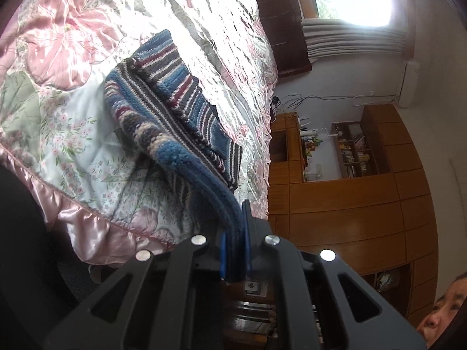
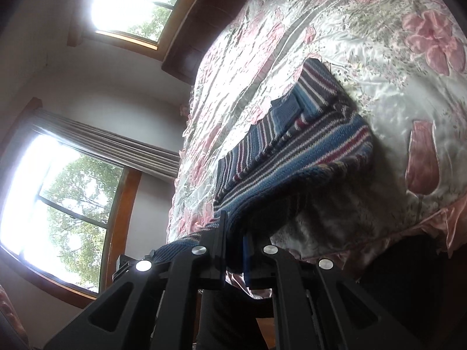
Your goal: Fold small clothes
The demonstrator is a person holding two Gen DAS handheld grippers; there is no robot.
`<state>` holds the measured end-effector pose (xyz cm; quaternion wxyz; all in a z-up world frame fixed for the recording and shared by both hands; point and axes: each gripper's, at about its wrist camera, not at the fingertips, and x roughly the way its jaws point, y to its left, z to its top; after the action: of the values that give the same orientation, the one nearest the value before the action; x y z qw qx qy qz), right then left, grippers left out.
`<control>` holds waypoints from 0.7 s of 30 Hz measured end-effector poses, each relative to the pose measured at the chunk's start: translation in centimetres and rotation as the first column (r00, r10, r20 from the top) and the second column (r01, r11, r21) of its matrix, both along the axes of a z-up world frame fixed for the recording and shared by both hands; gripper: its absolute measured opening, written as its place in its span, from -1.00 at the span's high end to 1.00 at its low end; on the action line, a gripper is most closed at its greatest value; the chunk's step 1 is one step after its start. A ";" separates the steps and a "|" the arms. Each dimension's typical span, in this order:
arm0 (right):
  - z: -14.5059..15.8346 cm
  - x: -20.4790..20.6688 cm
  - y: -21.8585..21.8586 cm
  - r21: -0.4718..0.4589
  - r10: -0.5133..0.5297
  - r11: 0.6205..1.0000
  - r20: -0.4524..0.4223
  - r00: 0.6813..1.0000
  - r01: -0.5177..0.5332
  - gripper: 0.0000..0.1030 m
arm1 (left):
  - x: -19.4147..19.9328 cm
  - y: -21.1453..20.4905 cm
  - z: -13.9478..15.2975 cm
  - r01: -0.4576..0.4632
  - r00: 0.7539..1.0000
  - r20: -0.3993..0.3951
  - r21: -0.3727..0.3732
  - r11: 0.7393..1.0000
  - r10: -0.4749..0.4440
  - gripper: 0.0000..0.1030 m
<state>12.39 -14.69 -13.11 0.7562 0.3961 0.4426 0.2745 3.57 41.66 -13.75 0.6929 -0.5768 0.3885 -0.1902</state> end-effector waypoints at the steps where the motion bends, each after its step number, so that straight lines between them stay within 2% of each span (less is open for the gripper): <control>1: -0.1 1.2 0.1 0.000 0.001 1.000 0.006 1.000 -0.001 0.84 | 0.9 0.4 -0.4 -0.009 1.000 -0.007 -0.011 1.000 0.009 0.85; 5: -1.5 6.1 0.4 -0.007 -0.024 1.000 -0.009 1.000 0.024 0.84 | 5.0 1.6 -1.8 -0.045 0.998 -0.044 -0.040 0.998 0.043 0.85; 7: -2.6 8.7 0.5 -0.009 -0.025 1.000 -0.028 0.999 0.024 0.84 | 7.2 2.3 -3.3 -0.066 0.994 -0.088 -0.073 0.995 0.059 0.85; 11: -5.5 13.8 1.1 -0.044 -0.031 0.999 -0.075 0.997 0.027 0.84 | 11.9 3.0 -5.7 -0.063 0.989 -0.138 -0.091 0.994 0.050 0.84; 18: -11.2 21.4 2.4 -0.083 -0.022 0.997 -0.182 0.983 0.007 0.84 | 19.9 4.0 -9.1 -0.066 0.976 -0.212 -0.026 0.997 0.059 0.83; 20: -12.6 23.0 2.6 -0.079 -0.017 0.997 -0.206 0.978 0.001 0.81 | 21.6 4.1 -10.3 -0.061 0.971 -0.234 -0.023 0.998 0.054 0.79; 21: -13.1 23.7 2.6 -0.074 -0.018 0.997 -0.210 0.978 0.002 0.72 | 22.4 4.1 -10.8 -0.054 0.971 -0.235 -0.012 0.998 0.050 0.76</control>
<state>36.10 -12.08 -26.25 0.7205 0.3971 0.5280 0.2109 25.98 45.75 -24.52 0.6415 -0.6117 0.4506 -0.1061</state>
